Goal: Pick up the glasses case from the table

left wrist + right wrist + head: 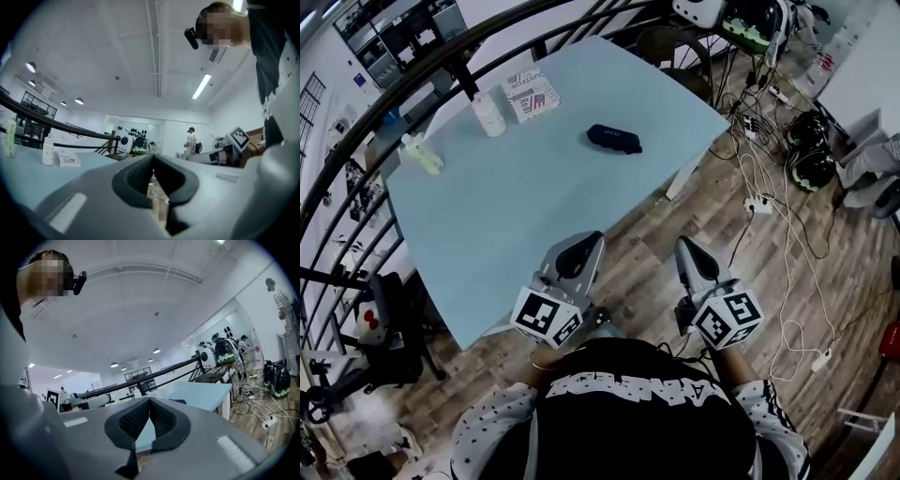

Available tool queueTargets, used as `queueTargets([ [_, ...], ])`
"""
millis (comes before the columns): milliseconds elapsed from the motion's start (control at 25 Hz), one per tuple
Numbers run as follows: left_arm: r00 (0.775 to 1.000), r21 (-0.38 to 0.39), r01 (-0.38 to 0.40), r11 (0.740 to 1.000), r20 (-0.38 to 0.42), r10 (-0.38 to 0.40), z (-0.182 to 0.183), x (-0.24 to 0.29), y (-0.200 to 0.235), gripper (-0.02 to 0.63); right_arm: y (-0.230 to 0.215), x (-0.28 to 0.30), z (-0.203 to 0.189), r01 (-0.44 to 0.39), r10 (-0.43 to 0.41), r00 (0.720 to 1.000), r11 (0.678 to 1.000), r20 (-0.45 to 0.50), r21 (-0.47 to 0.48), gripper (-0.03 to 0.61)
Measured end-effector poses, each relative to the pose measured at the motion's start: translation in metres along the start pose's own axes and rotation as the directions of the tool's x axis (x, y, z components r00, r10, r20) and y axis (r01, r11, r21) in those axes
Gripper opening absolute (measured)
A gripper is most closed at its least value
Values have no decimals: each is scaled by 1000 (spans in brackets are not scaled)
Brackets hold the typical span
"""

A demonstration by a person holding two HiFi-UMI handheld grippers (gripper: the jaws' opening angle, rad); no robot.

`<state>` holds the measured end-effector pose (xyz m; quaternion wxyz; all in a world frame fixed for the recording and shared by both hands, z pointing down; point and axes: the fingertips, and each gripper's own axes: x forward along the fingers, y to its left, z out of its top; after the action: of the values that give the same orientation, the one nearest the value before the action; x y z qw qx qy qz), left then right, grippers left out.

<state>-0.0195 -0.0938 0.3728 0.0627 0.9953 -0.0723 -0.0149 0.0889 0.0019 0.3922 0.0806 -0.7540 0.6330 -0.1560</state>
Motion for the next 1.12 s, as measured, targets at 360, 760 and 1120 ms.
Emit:
queueTargets([
  [360, 1000, -6, 2, 1000, 6, -2, 6, 10, 59, 0, 13, 56, 2, 4, -4, 1000, 1000, -8, -11, 11],
  [760, 1000, -12, -8, 1000, -5, 8, 2, 16, 91, 0, 13, 90, -1, -5, 5, 1000, 1000, -31, -22, 15],
  [1120, 993, 9, -122, 993, 9, 122, 5, 28, 118, 0, -15, 133, 16, -78, 75, 996, 995, -52, -61, 20],
])
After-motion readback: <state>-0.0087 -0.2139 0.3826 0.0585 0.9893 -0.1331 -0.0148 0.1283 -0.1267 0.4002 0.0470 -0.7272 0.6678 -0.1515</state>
